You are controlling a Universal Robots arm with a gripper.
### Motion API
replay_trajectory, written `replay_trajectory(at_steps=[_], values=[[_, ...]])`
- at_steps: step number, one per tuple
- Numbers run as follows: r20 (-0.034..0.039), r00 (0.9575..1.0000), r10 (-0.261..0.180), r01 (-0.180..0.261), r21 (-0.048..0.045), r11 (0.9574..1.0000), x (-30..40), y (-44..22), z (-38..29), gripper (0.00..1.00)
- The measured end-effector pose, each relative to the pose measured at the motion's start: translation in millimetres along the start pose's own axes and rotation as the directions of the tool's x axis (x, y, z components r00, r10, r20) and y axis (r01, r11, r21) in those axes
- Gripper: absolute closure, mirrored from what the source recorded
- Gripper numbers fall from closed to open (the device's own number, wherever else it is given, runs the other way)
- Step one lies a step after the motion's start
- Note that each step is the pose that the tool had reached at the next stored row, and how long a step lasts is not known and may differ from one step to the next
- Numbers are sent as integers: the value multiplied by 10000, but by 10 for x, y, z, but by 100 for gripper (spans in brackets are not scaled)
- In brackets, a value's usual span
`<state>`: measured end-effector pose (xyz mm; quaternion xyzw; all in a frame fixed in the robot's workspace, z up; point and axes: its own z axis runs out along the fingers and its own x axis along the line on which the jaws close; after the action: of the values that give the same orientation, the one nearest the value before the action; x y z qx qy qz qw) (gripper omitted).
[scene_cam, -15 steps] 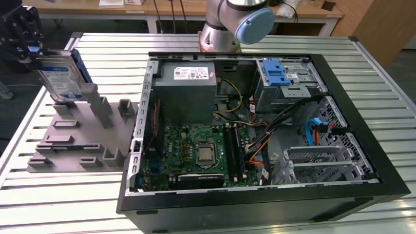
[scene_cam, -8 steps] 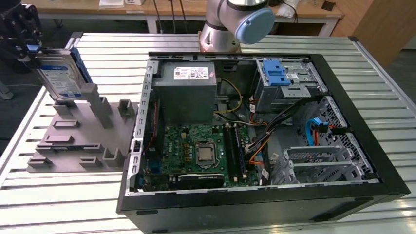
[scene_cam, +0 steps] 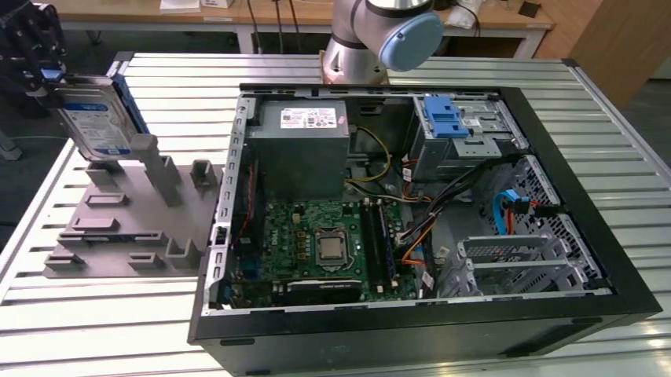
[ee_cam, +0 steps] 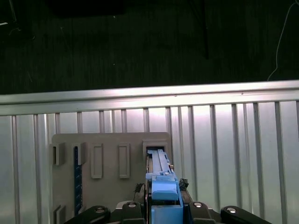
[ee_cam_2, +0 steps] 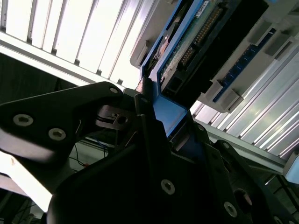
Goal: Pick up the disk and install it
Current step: 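Pick up the disk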
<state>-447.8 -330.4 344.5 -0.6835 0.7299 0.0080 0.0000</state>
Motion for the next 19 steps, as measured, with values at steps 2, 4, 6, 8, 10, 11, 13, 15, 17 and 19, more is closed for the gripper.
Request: replay_trajectory(at_steps=[2, 4, 6, 8, 10, 11, 13, 15, 17, 19], values=[[-1, 10000, 0, 0, -1, 10000, 0, 0, -13, 64], [0, 10000, -1, 1, 0, 10000, 0, 0, -22, 64], [0, 10000, -1, 1, -1, 10000, 0, 0, -34, 64], [1, 10000, -1, 1, 1, 10000, 0, 1, -40, 64], [0, 10000, -1, 1, -1, 10000, 0, 0, -47, 64], [-1, 10000, 0, 0, -1, 10000, -1, 0, -52, 64], [-1, 10000, 0, 0, -1, 10000, -1, 1, -61, 64], [0, 10000, -1, 1, -1, 10000, -1, 1, -69, 64], [-1, 10000, -1, 1, -1, 10000, -1, 1, -80, 64], [0, 10000, -1, 1, 0, 10000, -1, 1, -90, 64]])
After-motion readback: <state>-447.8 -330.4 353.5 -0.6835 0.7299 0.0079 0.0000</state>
